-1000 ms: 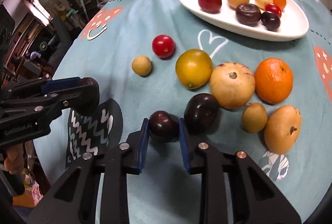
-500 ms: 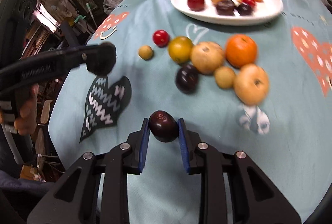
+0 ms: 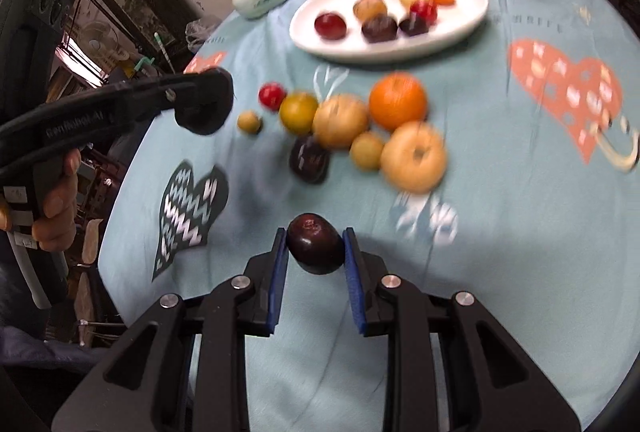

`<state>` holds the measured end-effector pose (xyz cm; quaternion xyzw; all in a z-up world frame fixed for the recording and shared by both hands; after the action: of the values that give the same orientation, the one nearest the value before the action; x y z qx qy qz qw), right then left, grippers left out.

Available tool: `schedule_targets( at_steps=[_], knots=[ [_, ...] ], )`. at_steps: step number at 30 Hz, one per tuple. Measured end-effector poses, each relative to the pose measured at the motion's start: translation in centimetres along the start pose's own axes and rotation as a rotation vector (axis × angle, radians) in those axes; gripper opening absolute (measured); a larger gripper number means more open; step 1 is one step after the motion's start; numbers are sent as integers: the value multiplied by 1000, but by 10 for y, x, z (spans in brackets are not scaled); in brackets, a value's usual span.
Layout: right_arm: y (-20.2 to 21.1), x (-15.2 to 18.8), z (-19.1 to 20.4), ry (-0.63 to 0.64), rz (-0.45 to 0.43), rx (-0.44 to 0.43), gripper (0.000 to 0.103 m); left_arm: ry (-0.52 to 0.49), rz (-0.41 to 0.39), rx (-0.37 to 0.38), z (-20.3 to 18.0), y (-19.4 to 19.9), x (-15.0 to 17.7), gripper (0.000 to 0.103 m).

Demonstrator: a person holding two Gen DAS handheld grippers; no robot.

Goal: Organize fruits
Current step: 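Carry the wrinkled fruit and dark plum onto the white plate and release, then withdraw both tools from the plate toward the remaining fruits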

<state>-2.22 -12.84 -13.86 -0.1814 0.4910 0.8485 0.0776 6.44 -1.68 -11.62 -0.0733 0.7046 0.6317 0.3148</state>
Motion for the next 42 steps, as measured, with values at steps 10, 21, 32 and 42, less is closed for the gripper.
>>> schedule_targets(
  at_steps=[10,21,32,42],
  knots=[
    [-9,-146,-20,47,-155,96,28,47,-30,-30,31,-51,-91,43],
    [-70,-218,-48,68,-80,164,31,57,-33,-76,54,-93,-118,65],
    [-37,-205,-57,1,-147,94,86,182,-58,-66,72,-60,-87,67],
    [71,-125,-88,-412,-319,-208,94,224,-103,-78,69,-5,-48,67]
  ],
)
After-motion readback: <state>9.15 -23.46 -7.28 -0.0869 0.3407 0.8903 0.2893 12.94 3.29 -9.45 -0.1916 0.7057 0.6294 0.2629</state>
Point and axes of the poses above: each gripper's, at about its wrist camera, not at the fingertips, and y roughly against the way its jaws point, z to its left, x to its underside, the point moved 4 cm from there along -y, roughly the way its jaws point, and after that the axes turned 5 degrees about -y, right-handed, at the moved point
